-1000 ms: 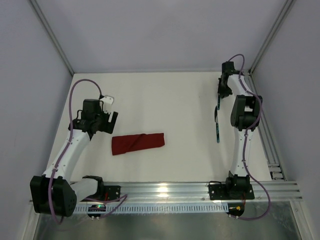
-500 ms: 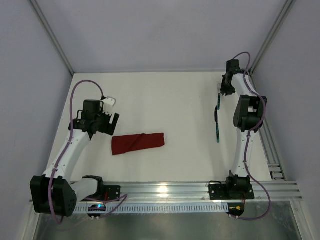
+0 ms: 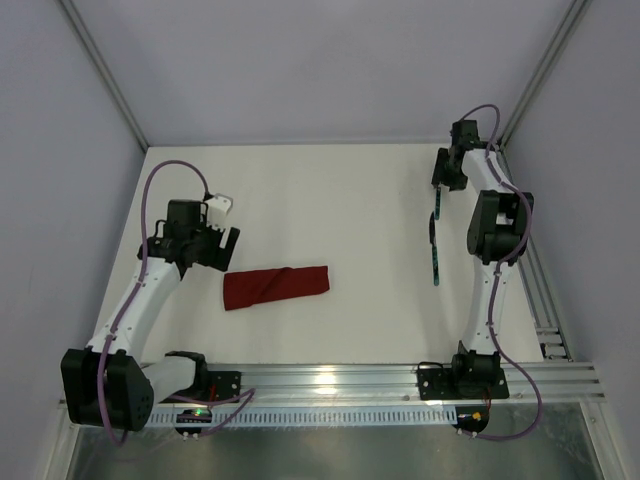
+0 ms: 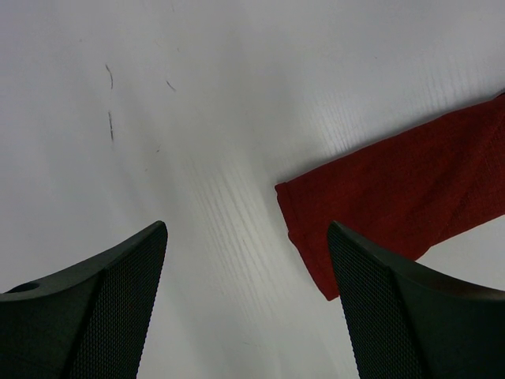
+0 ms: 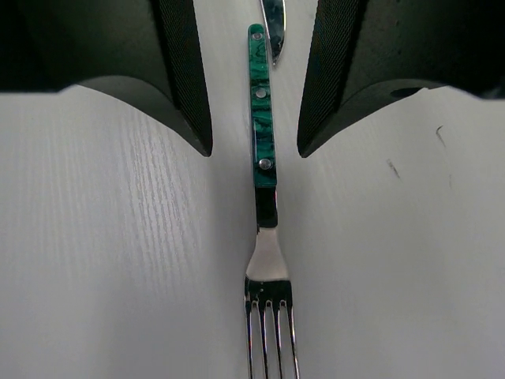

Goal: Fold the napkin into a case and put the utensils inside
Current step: Pick up the fork from the corner of the board.

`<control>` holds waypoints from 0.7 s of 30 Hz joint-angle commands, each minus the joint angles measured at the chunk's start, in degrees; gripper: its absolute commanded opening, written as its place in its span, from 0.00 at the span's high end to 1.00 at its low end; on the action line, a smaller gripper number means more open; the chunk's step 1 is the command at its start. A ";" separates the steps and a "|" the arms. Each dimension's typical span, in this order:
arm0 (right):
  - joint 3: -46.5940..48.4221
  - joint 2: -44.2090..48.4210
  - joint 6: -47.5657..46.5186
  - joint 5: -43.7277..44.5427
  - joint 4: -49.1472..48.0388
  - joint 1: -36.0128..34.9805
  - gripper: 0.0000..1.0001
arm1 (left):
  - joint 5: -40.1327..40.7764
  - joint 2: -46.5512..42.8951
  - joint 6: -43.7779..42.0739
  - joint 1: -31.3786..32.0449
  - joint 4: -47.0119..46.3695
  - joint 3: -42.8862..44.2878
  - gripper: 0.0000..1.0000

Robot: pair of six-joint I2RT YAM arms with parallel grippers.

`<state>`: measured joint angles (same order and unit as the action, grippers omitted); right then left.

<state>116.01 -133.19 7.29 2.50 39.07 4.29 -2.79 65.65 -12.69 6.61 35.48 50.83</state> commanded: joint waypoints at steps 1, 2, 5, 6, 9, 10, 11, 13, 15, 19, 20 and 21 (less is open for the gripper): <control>0.97 -4.18 -0.78 0.57 2.59 -0.08 0.48 | -1.34 0.18 -0.76 -0.28 -0.06 0.76 0.16; 1.24 -4.88 -0.79 0.92 3.37 -0.08 0.50 | -1.26 0.18 -0.76 -0.20 -0.06 0.76 0.16; 3.17 -6.65 -0.17 3.38 4.87 -0.08 0.79 | -1.26 0.18 -0.85 -0.20 -0.06 0.68 0.16; 2.13 -6.30 0.18 4.00 4.27 -0.08 0.85 | -1.34 0.18 -0.85 -0.28 -0.06 0.68 0.16; 0.81 -3.58 1.32 6.10 3.56 -0.08 0.96 | -1.87 0.01 -1.02 -0.28 0.37 0.68 0.16; -0.16 -0.35 2.02 6.98 2.95 -0.08 0.96 | -2.57 0.01 -1.37 -0.28 0.55 0.68 0.16; -2.08 2.38 2.90 7.69 -0.54 -0.08 0.97 | -3.36 -0.34 -1.64 -0.28 0.81 0.68 0.17; -10.42 12.79 6.41 8.31 -5.82 -0.08 0.96 | -4.94 -0.78 -2.95 -0.20 2.13 1.11 0.19; -17.44 20.03 9.22 7.61 -12.25 -0.08 0.96 | -8.19 -1.66 -4.35 -0.28 4.92 1.81 0.23; -30.90 38.57 15.64 7.60 -20.50 -4.09 0.96 | -14.60 -3.94 -8.05 -0.20 11.96 5.06 0.27; -34.41 46.27 17.48 9.87 -24.70 -6.47 0.97 | -15.92 -4.56 -8.66 -0.20 13.46 6.38 0.27; -40.71 49.92 18.97 10.85 -26.13 -8.15 0.96 | -18.81 -5.61 -9.54 -0.20 14.86 7.00 0.27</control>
<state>82.48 -98.39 19.40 10.39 25.45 1.61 -12.99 63.83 -18.52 6.61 44.29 53.34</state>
